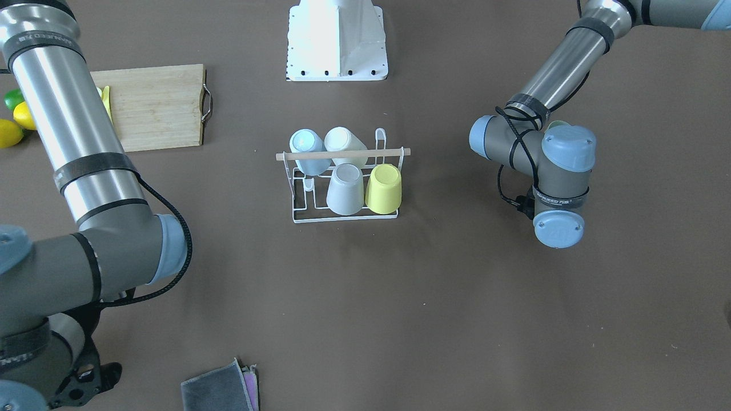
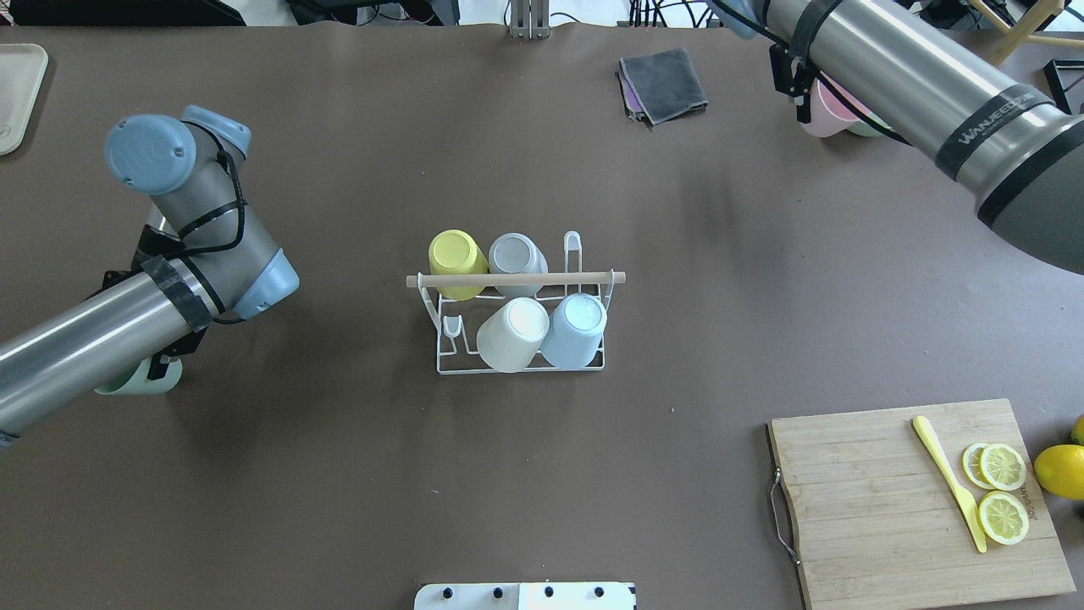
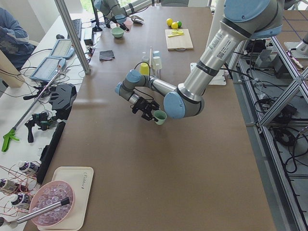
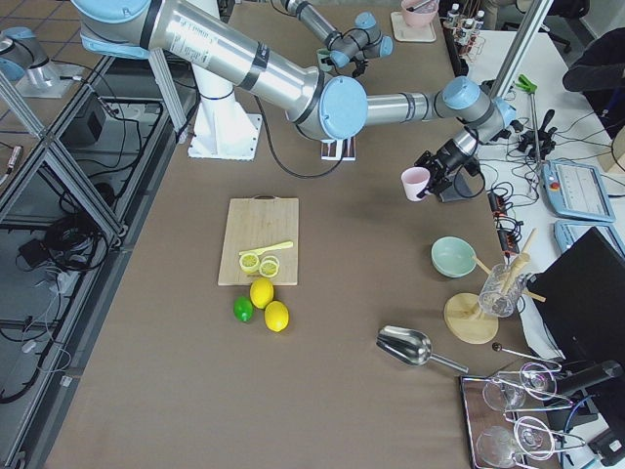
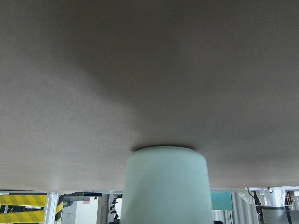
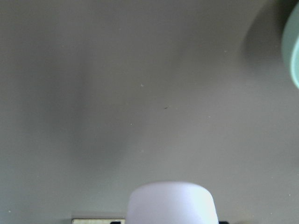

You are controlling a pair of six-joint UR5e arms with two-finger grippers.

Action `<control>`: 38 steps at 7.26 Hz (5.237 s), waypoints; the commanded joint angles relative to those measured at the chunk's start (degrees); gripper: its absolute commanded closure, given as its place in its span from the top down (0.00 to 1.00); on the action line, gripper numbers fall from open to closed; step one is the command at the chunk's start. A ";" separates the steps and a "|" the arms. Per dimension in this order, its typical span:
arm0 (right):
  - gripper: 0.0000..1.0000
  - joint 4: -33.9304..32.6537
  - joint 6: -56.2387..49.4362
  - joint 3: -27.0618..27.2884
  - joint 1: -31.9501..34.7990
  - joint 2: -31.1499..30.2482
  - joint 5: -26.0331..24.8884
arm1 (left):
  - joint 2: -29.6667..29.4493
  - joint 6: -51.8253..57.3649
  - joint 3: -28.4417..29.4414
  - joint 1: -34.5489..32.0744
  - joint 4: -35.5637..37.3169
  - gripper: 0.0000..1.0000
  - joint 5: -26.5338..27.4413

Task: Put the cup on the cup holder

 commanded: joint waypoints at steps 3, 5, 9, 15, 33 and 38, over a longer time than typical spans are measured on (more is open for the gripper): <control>0.00 0.04 15.72 20.03 2.36 -9.46 1.38 | 6.27 -6.25 -17.70 -7.11 -16.19 0.36 0.00; 0.00 6.41 20.88 29.88 2.10 -16.92 1.46 | 9.79 -20.30 -22.46 -7.13 -37.10 0.37 0.09; 0.00 30.05 33.64 34.94 0.07 -27.32 1.47 | 21.11 -26.65 -35.37 -7.65 -64.53 0.36 0.62; 0.00 53.71 42.10 34.32 3.84 -33.56 16.55 | 33.00 -43.22 -39.36 -3.54 -119.30 0.30 24.63; 0.00 68.86 24.88 30.02 6.93 -37.52 46.62 | 21.85 -39.26 -32.33 45.00 -144.07 0.21 94.22; 0.00 69.03 24.70 30.28 7.98 -38.32 57.78 | 18.07 -39.70 -28.55 43.24 -144.24 0.21 93.96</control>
